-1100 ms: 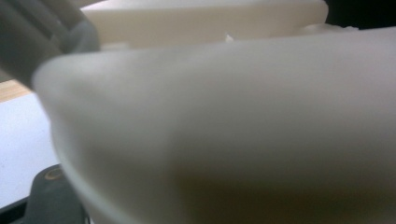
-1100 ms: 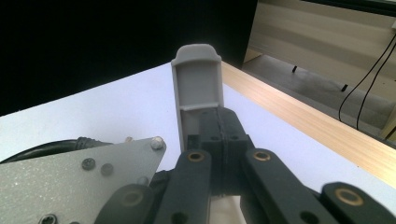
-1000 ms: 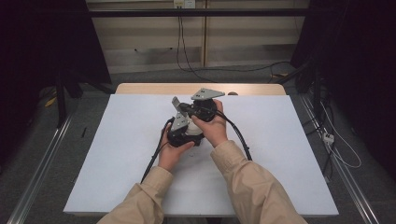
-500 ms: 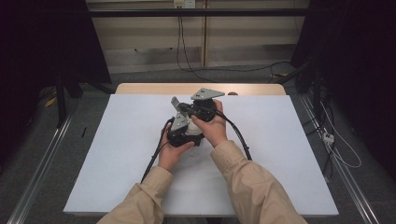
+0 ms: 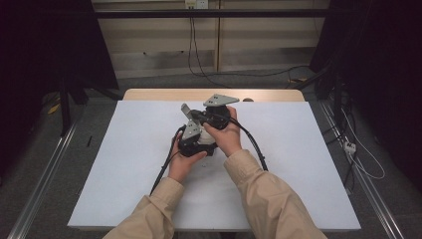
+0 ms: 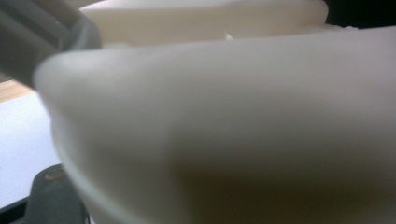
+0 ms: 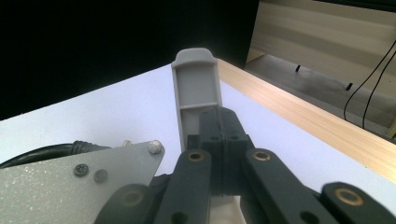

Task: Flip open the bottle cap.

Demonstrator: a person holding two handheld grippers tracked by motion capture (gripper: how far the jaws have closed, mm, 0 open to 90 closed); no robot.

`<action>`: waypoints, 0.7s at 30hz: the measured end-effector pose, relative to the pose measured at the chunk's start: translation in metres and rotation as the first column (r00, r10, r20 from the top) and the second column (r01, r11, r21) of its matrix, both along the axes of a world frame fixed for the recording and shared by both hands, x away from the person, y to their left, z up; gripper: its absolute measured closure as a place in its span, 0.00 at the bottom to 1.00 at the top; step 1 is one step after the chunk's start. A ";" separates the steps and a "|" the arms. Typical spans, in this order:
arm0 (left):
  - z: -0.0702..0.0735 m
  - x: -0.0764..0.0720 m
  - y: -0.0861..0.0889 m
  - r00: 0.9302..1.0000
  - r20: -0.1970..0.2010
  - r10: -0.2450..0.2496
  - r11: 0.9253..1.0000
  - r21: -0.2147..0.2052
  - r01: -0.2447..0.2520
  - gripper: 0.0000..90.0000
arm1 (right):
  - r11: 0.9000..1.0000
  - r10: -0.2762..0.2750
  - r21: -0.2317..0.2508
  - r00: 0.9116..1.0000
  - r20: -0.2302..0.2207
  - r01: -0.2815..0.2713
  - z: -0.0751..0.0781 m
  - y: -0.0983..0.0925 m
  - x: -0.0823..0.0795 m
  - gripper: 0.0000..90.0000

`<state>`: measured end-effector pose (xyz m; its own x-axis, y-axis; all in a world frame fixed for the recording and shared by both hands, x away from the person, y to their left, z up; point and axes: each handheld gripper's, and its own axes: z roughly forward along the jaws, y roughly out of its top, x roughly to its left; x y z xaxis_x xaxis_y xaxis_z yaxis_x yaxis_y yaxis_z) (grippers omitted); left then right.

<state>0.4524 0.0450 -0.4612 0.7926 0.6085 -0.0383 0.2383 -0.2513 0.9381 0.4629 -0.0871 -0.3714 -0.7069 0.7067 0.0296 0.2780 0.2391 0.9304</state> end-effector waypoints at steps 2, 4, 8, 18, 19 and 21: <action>0.000 0.001 0.001 1.000 0.017 -0.009 1.000 0.016 0.008 0.21 | 1.000 0.001 -0.001 1.000 0.001 -0.001 0.000 0.000 0.000 1.00; 0.000 0.001 0.001 1.000 0.016 -0.010 1.000 0.015 0.010 0.21 | 1.000 0.002 0.001 1.000 0.000 -0.002 0.000 0.000 0.000 1.00; 0.000 0.001 0.000 1.000 -0.003 -0.016 1.000 -0.001 0.016 0.21 | 1.000 0.002 0.003 1.000 -0.002 -0.002 -0.001 0.000 0.001 1.00; 0.000 0.001 0.001 1.000 0.017 -0.009 1.000 0.017 0.009 0.21 | 1.000 0.004 0.000 1.000 -0.003 -0.004 0.000 -0.001 0.001 1.00; 0.000 0.001 0.001 1.000 0.016 -0.010 1.000 0.017 0.010 0.21 | 1.000 -0.002 -0.001 1.000 0.000 0.002 0.000 -0.002 0.001 1.00; 0.000 0.000 0.000 1.000 0.002 -0.008 1.000 0.005 0.008 0.21 | 1.000 -0.009 -0.006 1.000 0.004 0.009 0.001 -0.005 0.001 1.00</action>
<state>0.4526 0.0451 -0.4611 0.7975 0.6023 -0.0338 0.2346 -0.2581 0.9372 0.4639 -0.0919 -0.3703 -0.7004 0.7134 0.0230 0.2768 0.2417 0.9301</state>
